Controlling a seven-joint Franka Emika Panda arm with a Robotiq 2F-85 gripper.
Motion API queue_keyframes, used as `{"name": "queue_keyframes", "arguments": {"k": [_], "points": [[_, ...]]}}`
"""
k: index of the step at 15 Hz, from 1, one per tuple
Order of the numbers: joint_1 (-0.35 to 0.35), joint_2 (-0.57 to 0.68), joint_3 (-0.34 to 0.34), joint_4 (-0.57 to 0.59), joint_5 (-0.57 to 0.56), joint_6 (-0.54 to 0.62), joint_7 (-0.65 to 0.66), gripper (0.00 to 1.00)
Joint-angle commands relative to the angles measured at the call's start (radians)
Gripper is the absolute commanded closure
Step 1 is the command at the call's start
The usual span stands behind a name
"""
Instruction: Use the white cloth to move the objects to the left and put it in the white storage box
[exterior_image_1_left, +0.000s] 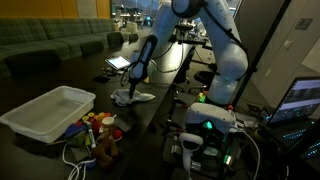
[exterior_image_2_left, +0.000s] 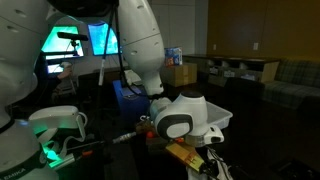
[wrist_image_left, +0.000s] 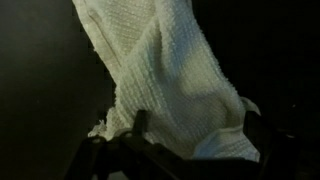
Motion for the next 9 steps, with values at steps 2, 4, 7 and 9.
{"name": "queue_keyframes", "arguments": {"k": [2,4,7,9], "points": [[0.032,0.112,-0.049,0.115,-0.063,0.052,0.079,0.0],[0.036,0.152,-0.054,0.161,-0.071,0.032,0.093,0.0],[0.06,0.222,-0.08,0.226,-0.076,0.014,0.115,0.0],[0.071,0.264,-0.096,0.266,-0.08,-0.003,0.13,0.0]]}}
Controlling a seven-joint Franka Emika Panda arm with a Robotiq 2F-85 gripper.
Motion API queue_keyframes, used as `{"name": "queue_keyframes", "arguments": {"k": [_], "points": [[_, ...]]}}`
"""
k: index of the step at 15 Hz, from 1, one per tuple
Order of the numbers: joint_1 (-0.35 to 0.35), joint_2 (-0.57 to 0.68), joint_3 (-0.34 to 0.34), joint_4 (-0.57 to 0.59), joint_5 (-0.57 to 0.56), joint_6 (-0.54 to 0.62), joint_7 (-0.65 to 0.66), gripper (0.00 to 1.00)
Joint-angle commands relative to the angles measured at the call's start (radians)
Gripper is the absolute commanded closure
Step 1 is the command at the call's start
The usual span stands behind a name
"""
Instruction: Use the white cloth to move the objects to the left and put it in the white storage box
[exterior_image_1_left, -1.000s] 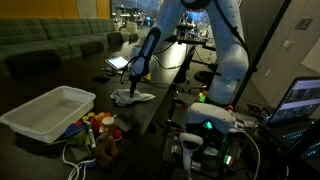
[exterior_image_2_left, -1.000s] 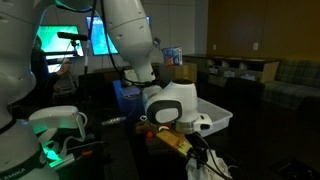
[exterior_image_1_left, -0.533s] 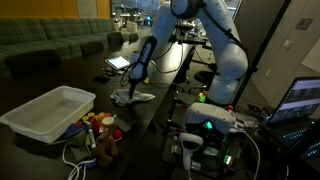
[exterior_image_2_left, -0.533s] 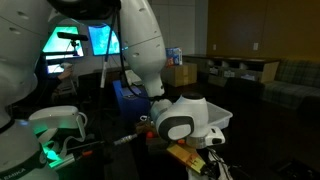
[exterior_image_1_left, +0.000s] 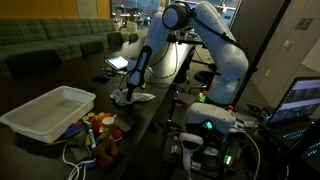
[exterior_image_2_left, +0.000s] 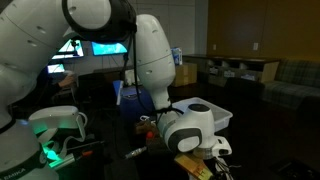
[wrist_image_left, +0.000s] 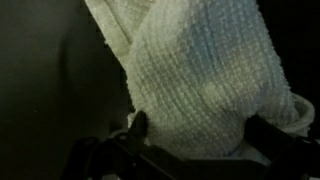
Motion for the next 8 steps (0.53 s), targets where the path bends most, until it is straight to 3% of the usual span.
{"name": "queue_keyframes", "arguments": {"k": [1,3,8], "points": [[0.037,0.099,-0.047,0.11,-0.034,-0.034,0.059,0.0],[0.04,0.121,-0.062,0.133,-0.037,-0.065,0.069,0.26],[0.007,0.073,-0.049,0.087,-0.049,-0.159,0.035,0.64]]}}
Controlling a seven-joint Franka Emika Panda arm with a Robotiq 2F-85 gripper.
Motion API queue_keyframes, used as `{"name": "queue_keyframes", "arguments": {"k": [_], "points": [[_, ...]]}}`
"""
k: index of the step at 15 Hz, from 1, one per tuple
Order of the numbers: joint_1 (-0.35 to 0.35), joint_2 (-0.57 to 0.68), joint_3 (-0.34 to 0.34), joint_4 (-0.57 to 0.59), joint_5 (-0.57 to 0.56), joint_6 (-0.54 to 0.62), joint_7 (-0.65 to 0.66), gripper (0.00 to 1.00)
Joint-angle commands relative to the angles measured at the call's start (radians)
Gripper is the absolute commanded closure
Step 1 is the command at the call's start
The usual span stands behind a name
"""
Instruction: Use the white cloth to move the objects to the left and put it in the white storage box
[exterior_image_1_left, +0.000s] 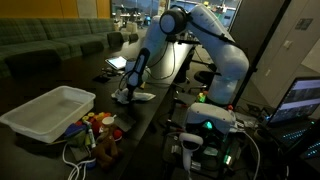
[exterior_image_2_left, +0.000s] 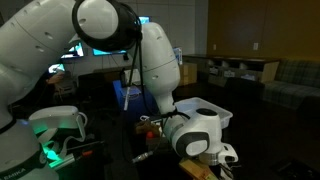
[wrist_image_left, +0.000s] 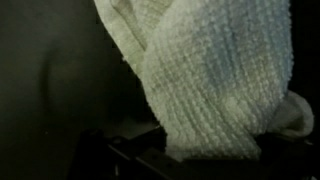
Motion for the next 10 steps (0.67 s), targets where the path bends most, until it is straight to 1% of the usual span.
{"name": "queue_keyframes", "arguments": {"k": [1,3,4,6,8,9,10], "points": [[-0.035,-0.003,0.009,-0.03,-0.038,-0.07,-0.012,0.7],[-0.057,-0.03,0.02,-0.072,-0.04,-0.097,-0.031,0.85],[-0.066,-0.048,0.022,-0.107,-0.042,-0.102,-0.039,0.88],[-0.079,-0.076,0.023,-0.17,-0.045,-0.104,-0.054,0.92],[-0.085,-0.101,0.022,-0.243,-0.052,-0.086,-0.065,0.89],[-0.09,-0.117,0.027,-0.281,-0.055,-0.078,-0.076,0.92],[-0.084,-0.127,0.025,-0.313,-0.064,-0.067,-0.078,0.91]]}}
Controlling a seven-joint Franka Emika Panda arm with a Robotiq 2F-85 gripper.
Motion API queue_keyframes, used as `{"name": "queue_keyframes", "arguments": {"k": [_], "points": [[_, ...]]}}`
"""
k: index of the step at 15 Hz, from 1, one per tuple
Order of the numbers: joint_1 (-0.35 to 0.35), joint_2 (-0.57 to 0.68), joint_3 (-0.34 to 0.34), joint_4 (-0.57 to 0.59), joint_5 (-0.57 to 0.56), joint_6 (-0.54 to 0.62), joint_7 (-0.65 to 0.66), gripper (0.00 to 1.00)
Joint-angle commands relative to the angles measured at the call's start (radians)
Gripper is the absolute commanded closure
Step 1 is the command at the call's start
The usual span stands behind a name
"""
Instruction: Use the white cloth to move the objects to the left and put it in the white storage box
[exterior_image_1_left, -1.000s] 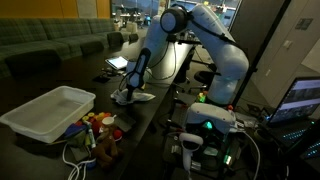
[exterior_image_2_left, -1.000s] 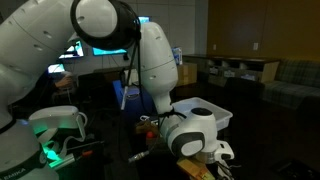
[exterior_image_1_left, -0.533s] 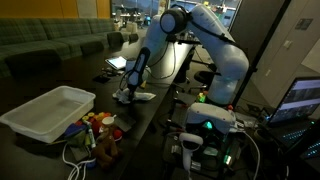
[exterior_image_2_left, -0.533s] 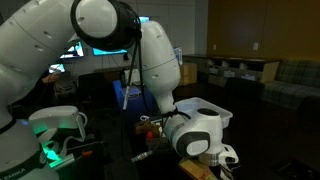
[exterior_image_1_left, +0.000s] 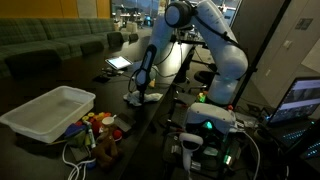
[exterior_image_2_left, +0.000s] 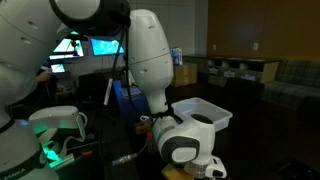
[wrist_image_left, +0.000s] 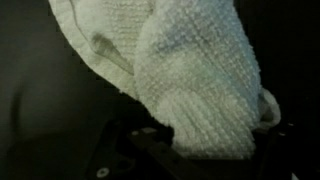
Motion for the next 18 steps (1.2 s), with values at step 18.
{"name": "queue_keyframes", "arguments": {"k": [18], "points": [[0.353,-0.084,0.081,-0.304,-0.19,0.152,0.086,0.9]]}}
